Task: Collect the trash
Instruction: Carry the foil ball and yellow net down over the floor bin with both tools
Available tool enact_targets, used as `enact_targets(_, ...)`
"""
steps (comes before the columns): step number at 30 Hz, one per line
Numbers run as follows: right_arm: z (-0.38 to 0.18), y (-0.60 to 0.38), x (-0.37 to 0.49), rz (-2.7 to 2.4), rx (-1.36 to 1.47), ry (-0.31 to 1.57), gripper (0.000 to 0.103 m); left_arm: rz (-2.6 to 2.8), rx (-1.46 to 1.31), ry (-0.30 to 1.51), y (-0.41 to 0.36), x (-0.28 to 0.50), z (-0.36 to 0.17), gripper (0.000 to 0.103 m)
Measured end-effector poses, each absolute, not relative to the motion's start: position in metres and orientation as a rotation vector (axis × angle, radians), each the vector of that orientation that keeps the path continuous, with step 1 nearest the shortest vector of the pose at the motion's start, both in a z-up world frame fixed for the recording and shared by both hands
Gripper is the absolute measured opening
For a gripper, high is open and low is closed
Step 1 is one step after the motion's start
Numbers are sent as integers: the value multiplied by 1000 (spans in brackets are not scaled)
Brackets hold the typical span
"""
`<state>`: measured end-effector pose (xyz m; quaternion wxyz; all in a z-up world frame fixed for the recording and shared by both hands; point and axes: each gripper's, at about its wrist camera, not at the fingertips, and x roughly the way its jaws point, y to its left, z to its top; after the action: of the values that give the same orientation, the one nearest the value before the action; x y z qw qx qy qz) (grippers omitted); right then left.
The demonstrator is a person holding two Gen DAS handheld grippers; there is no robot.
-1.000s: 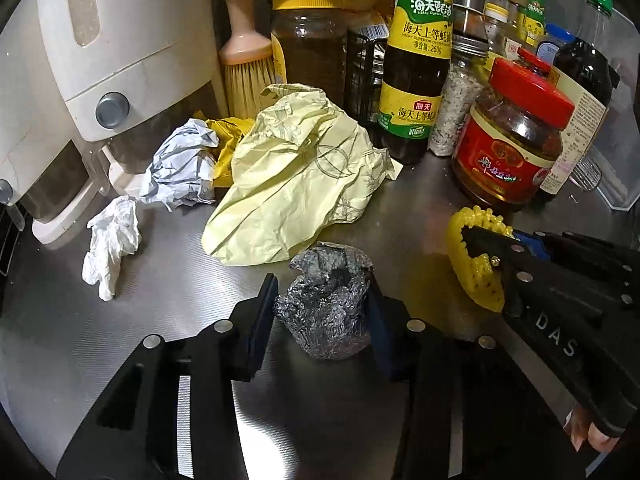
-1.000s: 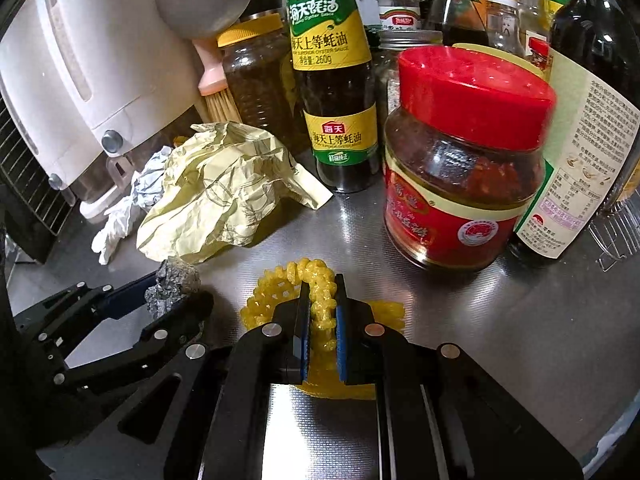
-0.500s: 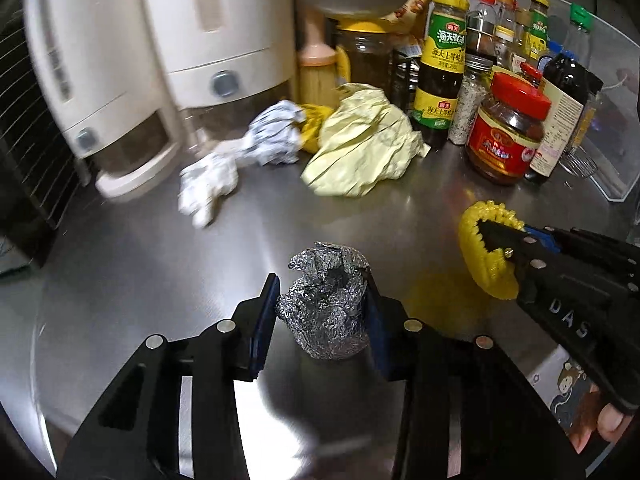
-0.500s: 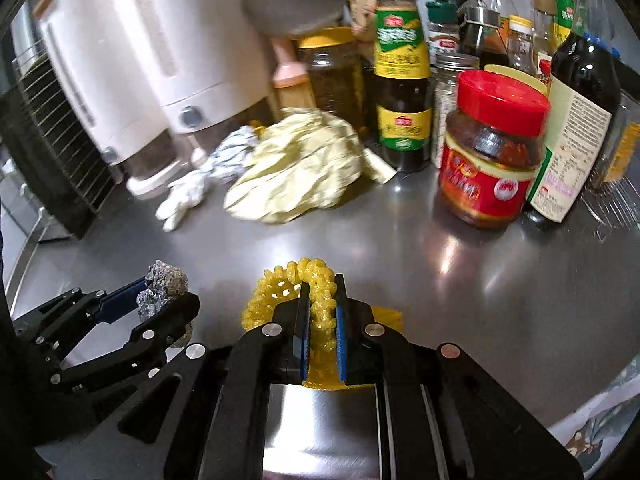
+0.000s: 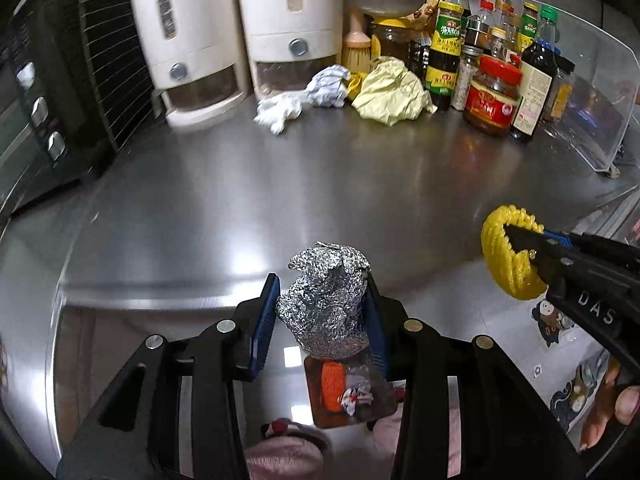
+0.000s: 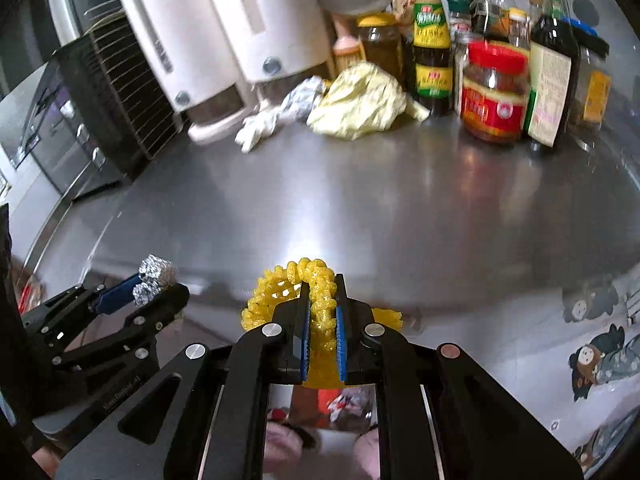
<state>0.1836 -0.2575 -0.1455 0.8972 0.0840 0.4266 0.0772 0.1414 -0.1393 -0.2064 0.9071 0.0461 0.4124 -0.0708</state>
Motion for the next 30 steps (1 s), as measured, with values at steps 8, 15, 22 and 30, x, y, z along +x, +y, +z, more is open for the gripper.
enact_targets(8,-191,-239,147,196,189,939,11,-120,58,907,-119,108,-254,39)
enact_targets(15,-261,-225,142,215,189,1022,11,-108,13,996,-106,99,-326,39)
enact_targets(22,-341,-225,153,212,213,1122,11,-109,-19,1095,-101,107,-404,39)
enact_targets(30,-424,-225,171,189,234,1237,11,-144,-12,1199,-113,121,-482,39)
